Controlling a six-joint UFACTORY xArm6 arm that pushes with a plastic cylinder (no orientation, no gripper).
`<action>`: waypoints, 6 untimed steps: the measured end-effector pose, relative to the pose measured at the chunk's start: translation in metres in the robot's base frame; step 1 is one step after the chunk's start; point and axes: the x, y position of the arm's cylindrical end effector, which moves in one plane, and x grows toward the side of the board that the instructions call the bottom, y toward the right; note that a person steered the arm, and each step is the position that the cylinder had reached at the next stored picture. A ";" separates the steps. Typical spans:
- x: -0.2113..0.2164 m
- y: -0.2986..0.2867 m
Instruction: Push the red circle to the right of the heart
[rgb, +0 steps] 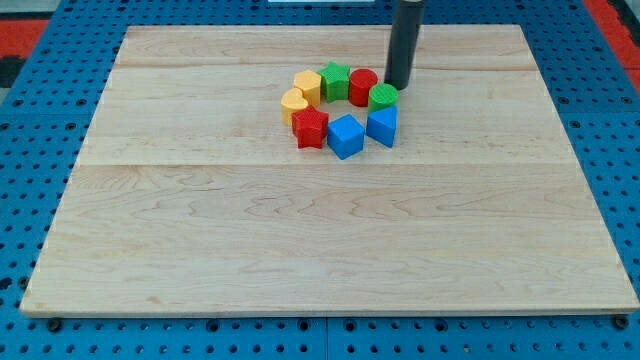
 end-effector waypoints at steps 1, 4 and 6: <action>0.019 -0.013; 0.024 -0.017; 0.013 -0.037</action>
